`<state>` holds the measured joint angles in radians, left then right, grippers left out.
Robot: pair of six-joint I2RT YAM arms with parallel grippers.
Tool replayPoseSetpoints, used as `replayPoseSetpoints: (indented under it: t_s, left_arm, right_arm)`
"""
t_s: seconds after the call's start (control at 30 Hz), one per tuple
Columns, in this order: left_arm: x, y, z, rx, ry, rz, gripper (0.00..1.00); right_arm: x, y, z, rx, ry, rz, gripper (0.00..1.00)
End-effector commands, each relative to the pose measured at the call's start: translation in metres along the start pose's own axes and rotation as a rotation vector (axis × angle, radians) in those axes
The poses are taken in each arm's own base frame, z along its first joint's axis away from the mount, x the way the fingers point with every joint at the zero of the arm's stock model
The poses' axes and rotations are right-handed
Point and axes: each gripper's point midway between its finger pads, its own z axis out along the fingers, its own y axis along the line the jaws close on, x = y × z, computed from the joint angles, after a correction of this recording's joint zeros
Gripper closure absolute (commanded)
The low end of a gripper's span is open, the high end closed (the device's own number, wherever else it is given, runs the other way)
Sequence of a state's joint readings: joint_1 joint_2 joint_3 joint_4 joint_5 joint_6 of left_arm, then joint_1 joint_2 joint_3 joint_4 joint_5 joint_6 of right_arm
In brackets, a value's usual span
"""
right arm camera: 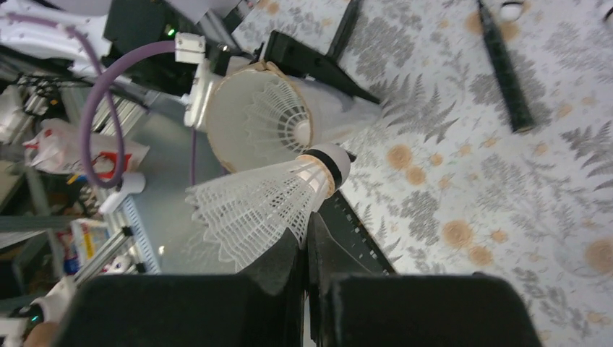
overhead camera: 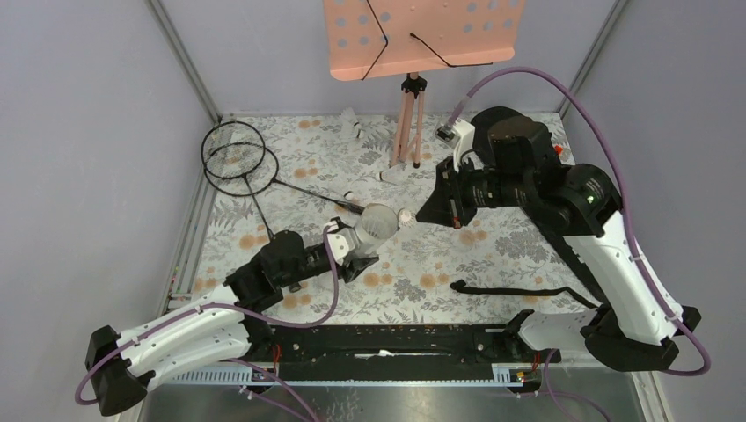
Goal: Pack up the badminton gear
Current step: Place the shuttlecock at the shuttle tube.
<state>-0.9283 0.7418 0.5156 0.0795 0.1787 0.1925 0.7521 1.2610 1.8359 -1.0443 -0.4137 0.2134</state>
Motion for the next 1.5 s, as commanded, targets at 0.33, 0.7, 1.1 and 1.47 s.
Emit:
replayPoseSetpoints:
  t_s: [0.33, 0.7, 1.1, 1.47]
  left_arm:
    - [0.008, -0.029, 0.003, 0.207, 0.036, 0.128, 0.52]
    - [0.003, -0.032, 0.001, 0.223, 0.016, 0.129, 0.52]
    - [0.003, -0.034, 0.002, 0.233, 0.019, 0.121, 0.51]
    - [0.004, -0.031, 0.004, 0.213, 0.023, 0.105, 0.51]
  right_arm:
    - [0.012, 0.044, -0.03, -0.165, 0.056, 0.109, 1.0]
    - [0.027, 0.026, -0.003, -0.103, 0.168, 0.164, 1.0]
    - [0.033, -0.001, 0.03, 0.212, 0.255, 0.042, 1.0]
    - [0.024, 0.003, 0.035, 0.251, 0.207, -0.034, 0.78]
